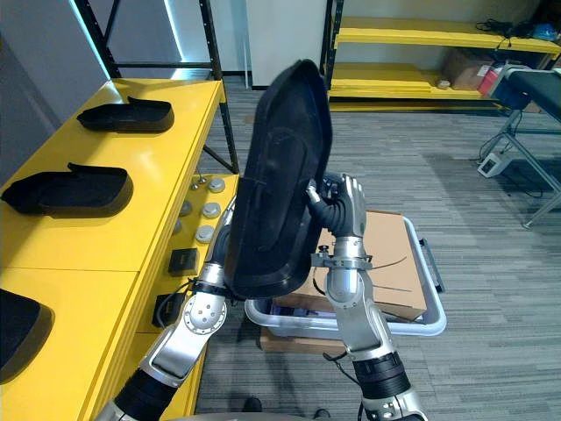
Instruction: Walk over and take plastic housings, then place them on the shelf
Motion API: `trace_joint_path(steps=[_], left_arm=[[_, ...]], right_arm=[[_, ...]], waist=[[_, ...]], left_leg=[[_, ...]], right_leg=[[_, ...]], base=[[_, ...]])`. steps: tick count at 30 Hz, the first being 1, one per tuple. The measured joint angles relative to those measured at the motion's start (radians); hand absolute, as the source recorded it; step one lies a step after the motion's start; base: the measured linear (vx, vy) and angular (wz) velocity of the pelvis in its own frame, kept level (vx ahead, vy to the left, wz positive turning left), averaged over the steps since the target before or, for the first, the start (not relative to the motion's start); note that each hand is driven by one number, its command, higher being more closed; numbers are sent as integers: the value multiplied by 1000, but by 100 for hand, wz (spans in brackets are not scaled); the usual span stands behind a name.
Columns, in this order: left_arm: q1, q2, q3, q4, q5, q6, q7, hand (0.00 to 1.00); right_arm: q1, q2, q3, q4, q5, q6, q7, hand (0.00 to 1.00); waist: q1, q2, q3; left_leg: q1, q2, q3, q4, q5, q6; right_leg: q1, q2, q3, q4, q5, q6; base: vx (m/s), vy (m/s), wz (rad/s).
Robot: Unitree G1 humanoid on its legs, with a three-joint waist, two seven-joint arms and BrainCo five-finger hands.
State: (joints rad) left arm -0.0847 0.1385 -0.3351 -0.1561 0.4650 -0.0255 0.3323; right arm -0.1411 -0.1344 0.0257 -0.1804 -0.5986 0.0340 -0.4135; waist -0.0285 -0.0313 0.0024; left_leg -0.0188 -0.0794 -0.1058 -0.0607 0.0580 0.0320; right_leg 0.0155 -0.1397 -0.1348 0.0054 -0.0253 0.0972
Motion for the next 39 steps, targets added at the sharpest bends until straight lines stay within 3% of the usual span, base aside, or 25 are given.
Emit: trace_joint_path(steps=[7, 16, 28, 39], left_arm=[[44, -9, 76, -35, -14, 0, 21, 0], [67, -13, 86, -82, -24, -9, 17, 0], [66, -15, -35, -111, -215, -52, -33, 0], [66, -16, -136, -111, -341, -61, -84, 0]], right_arm=[[2, -37, -70, 0, -1, 21, -26, 100], [1, -51, -84, 0, -40, 43, -28, 100], [-31, -70, -79, 42, -79, 57, -40, 100], [-31, -68, -8, 58, -82, 58, -41, 100]], waist=[[-11, 0, 0], [-9, 0, 0], [-9, -1, 0], [-9, -1, -1]], left_leg=[[7, 0, 1, -11, 4, 5], [6, 0, 0, -12, 4, 5], [6, 0, 0, -13, 4, 5], [6, 0, 0, -13, 4, 5]], right_leg=[[0, 0, 2, -2, 0, 0], [2, 0, 0, -5, 0, 0], [1, 0, 1, -5, 0, 0], [1, 0, 1, -5, 0, 0]], base=[[-3, -1, 0], [0, 0, 0], [0, 0, 0], [0, 0, 0]])
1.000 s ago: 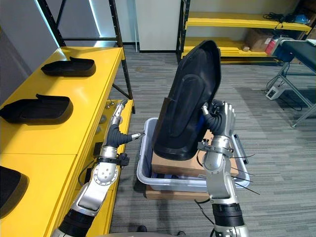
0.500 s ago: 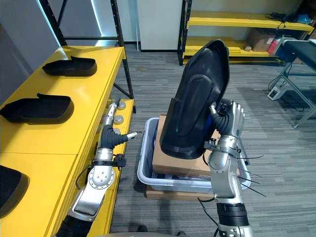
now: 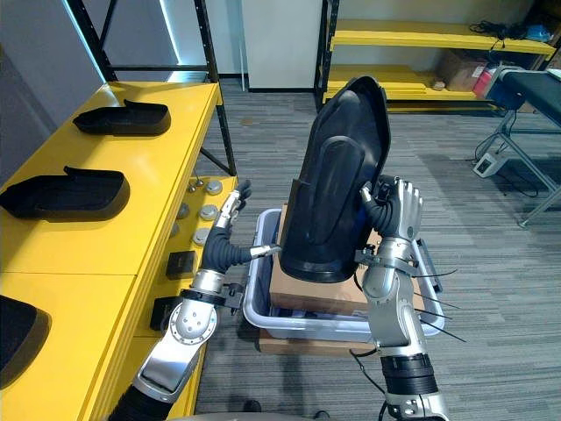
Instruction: Walk over and take plastic housings, then place them on the shelf
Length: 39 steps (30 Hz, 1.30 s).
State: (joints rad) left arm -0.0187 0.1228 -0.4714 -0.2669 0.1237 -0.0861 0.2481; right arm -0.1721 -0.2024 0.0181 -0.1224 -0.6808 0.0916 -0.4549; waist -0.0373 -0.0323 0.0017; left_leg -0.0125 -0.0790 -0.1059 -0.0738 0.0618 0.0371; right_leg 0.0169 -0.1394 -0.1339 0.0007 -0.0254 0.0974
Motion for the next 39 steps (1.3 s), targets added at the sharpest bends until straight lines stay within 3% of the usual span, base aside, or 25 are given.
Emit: trace_joint_path(steps=[6, 15, 16, 21, 27, 35, 36, 39], left_arm=[[0, 0, -53, 4, 5, 0, -32, 0], [0, 1, -57, 91, 50, -9, -23, 0], [1, 1, -57, 104, 65, -8, -20, 100], [1, 1, -39, 151, 96, -2, 18, 100], [1, 0, -36, 237, 105, 46, 28, 100], [1, -1, -5, 252, 104, 46, 85, 100], [1, -1, -5, 257, 104, 46, 85, 100], [1, -4, -1, 268, 104, 48, 85, 100]], right_arm=[[-1, 6, 43, 0, 0, -5, -1, 100], [-1, 44, 43, 0, 7, -4, -4, 100], [-1, 49, 43, 0, 13, -4, -6, 100], [-1, 56, 79, -1, 27, -4, -8, 100], [2, 79, 187, -32, 44, -31, -2, 100], [38, 126, 192, -32, 76, -31, -4, 100], [46, 129, 192, -32, 82, -31, -5, 0], [55, 140, 195, -32, 94, -31, -3, 0]], waist=[[0, 0, 0], [0, -10, -16], [0, -10, -16], [-1, -10, -16], [-1, -10, -16], [0, -10, -17], [0, -10, -17], [-2, -10, -17]], left_leg=[[0, 1, 0, -2, 1, 1], [3, 3, 0, -16, 10, 0], [4, 3, 1, -16, 10, 0], [4, 5, 7, -16, 10, 0], [6, 8, 16, -17, 10, -1], [10, 8, 21, -17, 9, -1], [11, 8, 22, -17, 9, -1], [12, 9, 25, -17, 9, -1]], right_leg=[[-1, 1, 0, -1, 0, 0], [-3, 2, 3, -1, 0, 0], [-3, 2, 4, -1, 0, 0], [-4, 4, 13, -1, 2, 0], [-4, 8, 23, -3, 4, -1], [-4, 7, 25, -2, 5, -1], [-4, 7, 25, -2, 5, 0], [-4, 8, 25, -3, 5, 0]], base=[[0, 0, 0], [0, 0, 0], [0, 0, 0], [0, 0, -3], [-1, -4, -4], [-8, -5, 0], [0, 0, 0], [-14, -21, -3]])
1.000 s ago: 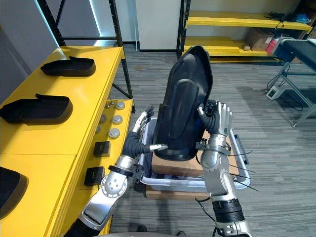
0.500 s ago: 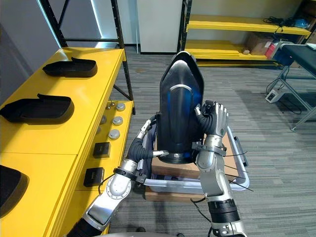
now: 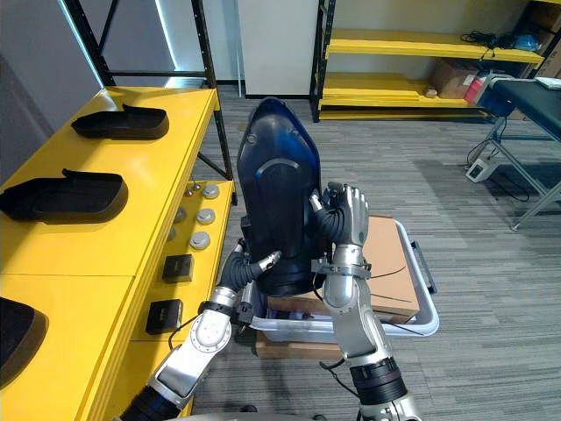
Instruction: Walk over and take plastic housings, then place them on the shelf
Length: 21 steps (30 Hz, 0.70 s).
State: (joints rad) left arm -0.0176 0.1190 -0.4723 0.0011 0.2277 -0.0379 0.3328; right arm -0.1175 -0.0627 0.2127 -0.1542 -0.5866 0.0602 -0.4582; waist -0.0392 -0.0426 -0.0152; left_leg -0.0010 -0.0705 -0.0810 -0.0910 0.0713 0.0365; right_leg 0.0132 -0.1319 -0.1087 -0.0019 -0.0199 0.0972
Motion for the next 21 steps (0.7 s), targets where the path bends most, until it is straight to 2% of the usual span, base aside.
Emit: trace_joint_path(steps=[5, 8, 11, 13, 17, 21], left_arm=[[0, -25, 47, 26, -4, 13, -2, 100], [1, -29, 82, 30, -34, 17, -3, 100], [0, -37, 107, 30, -41, 17, -3, 100], [4, -36, 125, 32, -41, 34, -7, 100], [33, -37, 132, 42, -41, 35, -26, 100], [42, -39, 142, 42, -41, 38, -28, 100]], right_arm=[[11, 1, 18, 0, 96, -17, 40, 0], [12, -3, 20, 0, 178, -55, 73, 0], [12, -9, 18, -23, 238, -70, 94, 0], [8, -24, -20, -130, 306, -121, 95, 0], [-8, -33, -116, -252, 353, -187, 91, 0], [-8, -48, -224, -296, 382, -207, 85, 0]], waist=[[0, -6, -5], [1, -11, -8], [1, -12, -8], [6, -12, -8], [2, -12, -8], [0, -12, -8]], left_leg=[[1, 1, 0, 0, 0, 0], [1, 1, 0, 0, 0, 0], [2, 0, 0, 0, 0, 0], [2, 0, 0, 0, 0, 0], [3, 0, 1, 0, 0, 0], [4, 1, 3, 0, 0, 0]], right_leg=[[0, 1, -1, 0, 0, 0], [0, 1, -1, 0, 0, 0], [1, 0, -1, 1, 0, 0], [1, 0, -1, 1, 0, 0], [1, 0, -1, 1, 0, 0], [1, 0, 0, 2, 0, 0]], base=[[0, 0, 0], [0, 0, 0], [0, 0, 0], [0, 0, 0], [0, 0, 0], [0, 0, 0]])
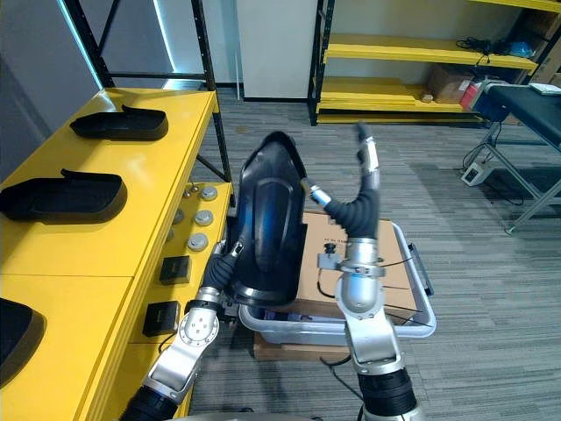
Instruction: Walk over and take plastic housings, then place them on the shelf
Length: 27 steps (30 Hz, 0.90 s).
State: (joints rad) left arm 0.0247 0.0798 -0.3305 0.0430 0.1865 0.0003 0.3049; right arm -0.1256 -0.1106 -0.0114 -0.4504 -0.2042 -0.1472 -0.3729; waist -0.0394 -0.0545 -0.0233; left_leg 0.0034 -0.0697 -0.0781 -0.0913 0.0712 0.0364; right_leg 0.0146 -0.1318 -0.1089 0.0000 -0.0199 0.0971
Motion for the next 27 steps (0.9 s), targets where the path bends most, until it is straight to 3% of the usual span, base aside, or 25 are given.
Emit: trace_joint_path(steps=[8, 12, 18, 20, 27], left_arm=[[51, -22, 108, -90, -14, 0, 2, 100], [104, -24, 156, -176, -19, -7, 3, 100], [193, -26, 183, -262, -51, -10, 0, 100], [233, -41, 187, -295, -71, -15, -2, 100], [305, -81, 216, -359, -116, -50, -18, 100]], right_arm=[[85, -5, -368, -33, 44, -24, -69, 0], [217, -4, -516, 180, 100, 5, -82, 0], [333, 74, -581, 530, 237, 64, -56, 0], [377, 117, -576, 651, 318, 70, -20, 0], [413, 168, -508, 995, 374, 85, 109, 0]], waist=[[-4, 0, 0], [-9, 0, 0], [-12, 5, 2], [-11, 10, 4], [3, 26, 8]], left_leg=[[-3, 0, -1, 0, -1, 0], [-7, 0, -1, 0, -1, 0], [-10, 2, 5, 0, -5, -5], [-8, 4, 14, 5, -12, -5], [-14, 16, 38, 53, -68, -8]], right_leg=[[-2, -1, -1, -1, 0, 0], [-6, 0, -2, -2, 0, 0], [-17, -1, 1, 18, -9, -1], [-20, -6, 2, 43, -23, -1], [-16, -3, 9, 87, -56, -6]], base=[[0, 0, 0], [0, 0, 0], [0, -1, -1], [0, 0, 0], [-22, -23, -4]])
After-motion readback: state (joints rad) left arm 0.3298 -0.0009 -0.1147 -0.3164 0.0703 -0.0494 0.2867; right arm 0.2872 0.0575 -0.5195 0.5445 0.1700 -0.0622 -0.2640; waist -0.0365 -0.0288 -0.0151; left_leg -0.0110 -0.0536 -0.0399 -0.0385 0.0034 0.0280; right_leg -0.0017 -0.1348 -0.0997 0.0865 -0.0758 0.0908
